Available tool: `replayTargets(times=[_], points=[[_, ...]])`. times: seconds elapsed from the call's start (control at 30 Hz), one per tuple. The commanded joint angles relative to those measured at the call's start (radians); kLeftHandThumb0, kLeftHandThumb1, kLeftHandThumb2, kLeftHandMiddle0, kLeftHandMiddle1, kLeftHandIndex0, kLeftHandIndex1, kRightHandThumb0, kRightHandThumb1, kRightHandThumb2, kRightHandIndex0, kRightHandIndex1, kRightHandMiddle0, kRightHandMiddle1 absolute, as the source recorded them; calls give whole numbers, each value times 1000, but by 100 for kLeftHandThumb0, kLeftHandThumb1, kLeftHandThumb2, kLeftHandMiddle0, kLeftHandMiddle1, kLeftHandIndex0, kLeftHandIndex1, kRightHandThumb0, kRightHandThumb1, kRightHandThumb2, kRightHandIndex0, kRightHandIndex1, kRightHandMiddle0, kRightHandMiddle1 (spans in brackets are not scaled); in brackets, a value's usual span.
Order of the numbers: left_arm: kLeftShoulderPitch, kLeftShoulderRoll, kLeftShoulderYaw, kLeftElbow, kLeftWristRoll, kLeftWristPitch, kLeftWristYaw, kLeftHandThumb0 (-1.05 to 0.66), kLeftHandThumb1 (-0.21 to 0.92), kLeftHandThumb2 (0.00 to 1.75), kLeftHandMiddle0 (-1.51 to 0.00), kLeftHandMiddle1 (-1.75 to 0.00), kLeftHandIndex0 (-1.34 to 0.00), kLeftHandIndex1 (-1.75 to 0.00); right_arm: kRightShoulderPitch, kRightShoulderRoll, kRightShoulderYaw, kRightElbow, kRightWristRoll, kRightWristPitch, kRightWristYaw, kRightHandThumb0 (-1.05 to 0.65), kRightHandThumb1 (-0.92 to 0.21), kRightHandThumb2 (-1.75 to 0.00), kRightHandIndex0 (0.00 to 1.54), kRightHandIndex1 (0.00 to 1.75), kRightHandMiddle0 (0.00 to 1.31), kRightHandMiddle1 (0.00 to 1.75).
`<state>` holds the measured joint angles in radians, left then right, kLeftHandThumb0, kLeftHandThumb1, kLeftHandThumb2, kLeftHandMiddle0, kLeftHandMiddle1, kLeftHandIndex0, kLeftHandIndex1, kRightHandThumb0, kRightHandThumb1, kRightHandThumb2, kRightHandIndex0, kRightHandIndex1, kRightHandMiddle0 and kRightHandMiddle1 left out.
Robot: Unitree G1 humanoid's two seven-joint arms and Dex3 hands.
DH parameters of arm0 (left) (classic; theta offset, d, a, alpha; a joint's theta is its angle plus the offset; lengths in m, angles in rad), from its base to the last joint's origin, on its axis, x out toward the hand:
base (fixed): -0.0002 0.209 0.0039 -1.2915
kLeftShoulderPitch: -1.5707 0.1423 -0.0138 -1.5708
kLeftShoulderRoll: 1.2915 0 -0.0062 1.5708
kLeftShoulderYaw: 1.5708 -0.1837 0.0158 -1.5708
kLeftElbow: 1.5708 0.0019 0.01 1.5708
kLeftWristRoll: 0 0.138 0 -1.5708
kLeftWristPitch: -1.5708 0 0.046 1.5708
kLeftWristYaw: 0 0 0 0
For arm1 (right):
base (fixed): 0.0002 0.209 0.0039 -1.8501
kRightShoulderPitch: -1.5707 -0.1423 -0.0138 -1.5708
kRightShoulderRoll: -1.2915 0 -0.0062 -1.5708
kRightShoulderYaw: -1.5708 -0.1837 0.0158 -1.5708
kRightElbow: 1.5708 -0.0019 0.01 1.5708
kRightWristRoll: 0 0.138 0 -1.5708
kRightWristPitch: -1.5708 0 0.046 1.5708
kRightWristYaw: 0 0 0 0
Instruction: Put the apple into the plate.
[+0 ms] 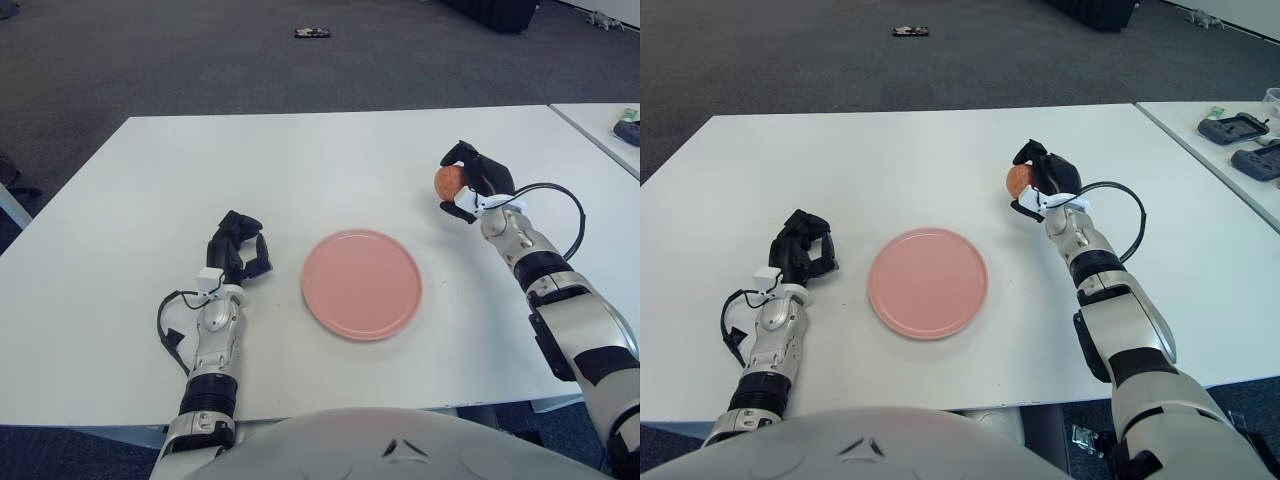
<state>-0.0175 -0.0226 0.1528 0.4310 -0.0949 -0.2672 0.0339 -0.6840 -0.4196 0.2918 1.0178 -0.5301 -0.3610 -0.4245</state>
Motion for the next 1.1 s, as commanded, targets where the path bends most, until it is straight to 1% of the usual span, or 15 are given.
replayTargets(times=[0.0, 0.2, 0.37, 0.53, 0.7, 0.8, 1.0, 1.07], points=[[32, -2, 1, 45, 6, 38, 10, -49, 30, 135, -112, -175, -62, -175, 28, 3, -24, -108, 19, -23, -6, 0, 9, -170, 98, 154, 69, 175], [30, -5, 5, 46, -8, 40, -2, -49, 29, 136, -114, -175, -63, -175, 124, 3, -52, -352, 30, 3, 41, 0, 9, -171, 97, 156, 69, 175], [29, -3, 3, 47, -3, 42, 1, -49, 30, 136, -113, -175, -63, -175, 175, 10, -66, -478, 44, -2, 96, 0, 9, -172, 97, 157, 69, 175], [26, -6, 2, 52, 2, 33, 9, -49, 30, 135, -113, -175, -63, -175, 212, 16, -71, -557, 61, -23, 144, 0, 11, -173, 98, 156, 71, 175], [24, -13, 5, 50, -5, 38, 12, -49, 29, 136, -115, -175, -63, -175, 253, 33, -55, -623, 70, -73, 188, 0, 13, -174, 101, 152, 73, 175], [23, -14, 6, 49, -7, 39, 10, -49, 28, 137, -115, -175, -64, -175, 263, 40, -56, -637, 73, -89, 209, 0, 14, -175, 102, 151, 74, 175], [25, -11, 1, 40, 2, 52, 12, -49, 28, 137, -114, -175, -64, -175, 287, 49, -34, -677, 104, -138, 319, 0, 14, -175, 102, 151, 74, 175], [24, -11, 1, 41, 4, 53, 12, -49, 28, 137, -113, -175, -64, -175, 289, 51, -34, -679, 110, -145, 339, 0, 14, -175, 102, 151, 74, 175]])
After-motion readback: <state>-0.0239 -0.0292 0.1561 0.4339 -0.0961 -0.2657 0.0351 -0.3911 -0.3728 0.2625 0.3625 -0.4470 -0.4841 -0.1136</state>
